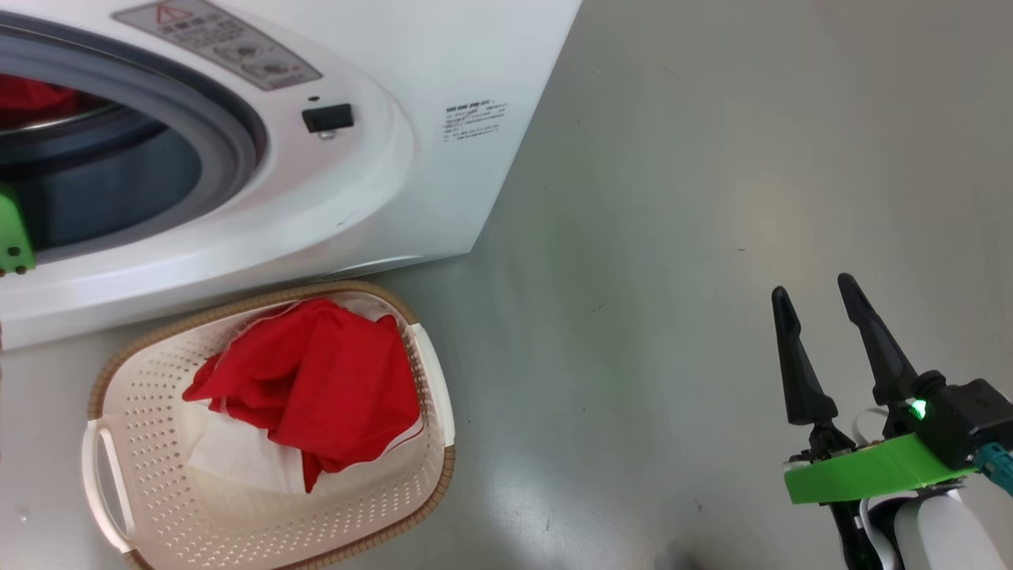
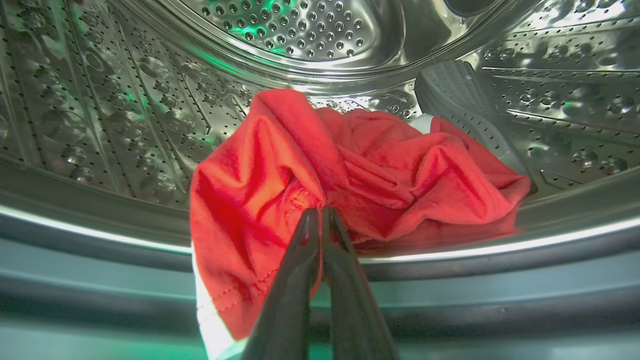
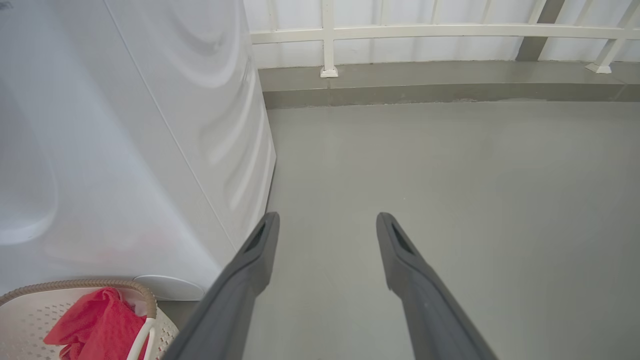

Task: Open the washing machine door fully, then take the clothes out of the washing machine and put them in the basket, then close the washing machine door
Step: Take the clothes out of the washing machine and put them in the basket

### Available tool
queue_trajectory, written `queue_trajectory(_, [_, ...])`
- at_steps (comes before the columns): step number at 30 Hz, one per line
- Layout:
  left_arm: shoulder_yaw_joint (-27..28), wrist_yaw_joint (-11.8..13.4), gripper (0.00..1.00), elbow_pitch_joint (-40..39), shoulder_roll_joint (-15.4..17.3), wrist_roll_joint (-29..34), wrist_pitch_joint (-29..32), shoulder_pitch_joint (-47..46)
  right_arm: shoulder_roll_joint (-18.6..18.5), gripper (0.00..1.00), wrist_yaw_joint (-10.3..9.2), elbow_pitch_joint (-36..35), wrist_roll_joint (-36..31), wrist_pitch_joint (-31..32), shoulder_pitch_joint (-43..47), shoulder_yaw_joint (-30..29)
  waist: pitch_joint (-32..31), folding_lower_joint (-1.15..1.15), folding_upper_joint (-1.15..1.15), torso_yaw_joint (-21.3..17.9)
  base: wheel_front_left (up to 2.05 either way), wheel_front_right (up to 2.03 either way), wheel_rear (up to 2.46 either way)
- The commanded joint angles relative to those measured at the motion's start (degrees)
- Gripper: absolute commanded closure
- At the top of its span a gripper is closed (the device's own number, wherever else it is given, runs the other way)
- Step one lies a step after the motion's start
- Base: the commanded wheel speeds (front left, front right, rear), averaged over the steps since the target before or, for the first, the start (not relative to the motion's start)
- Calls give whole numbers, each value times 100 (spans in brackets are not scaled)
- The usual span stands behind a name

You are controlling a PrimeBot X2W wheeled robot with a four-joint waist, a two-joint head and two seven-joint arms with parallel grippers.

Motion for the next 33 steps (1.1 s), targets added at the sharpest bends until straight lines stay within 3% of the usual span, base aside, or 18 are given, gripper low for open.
queue_trajectory(1, [49,42,100,-73,334,48,-37,-70,-33,0,36,-137,5,-36,-70,115,-11,0,0,7,0,0,0])
queue_trajectory(8, [129,-78,100,-284,220,-160,-79,-30,-32,0,36,-126,7,-36,-73,77,-66,0,0,80,0,0,0])
queue_trajectory(20, [763,-441,100,-2389,-468,-767,-84,1210,-51,0,36,-108,-41,-36,22,-109,-462,0,0,443,0,0,0])
queue_trajectory(33, [1439,-806,100,-3986,-1099,-683,-85,2337,-88,0,36,-77,-80,-36,265,-235,-845,0,0,736,0,0,0])
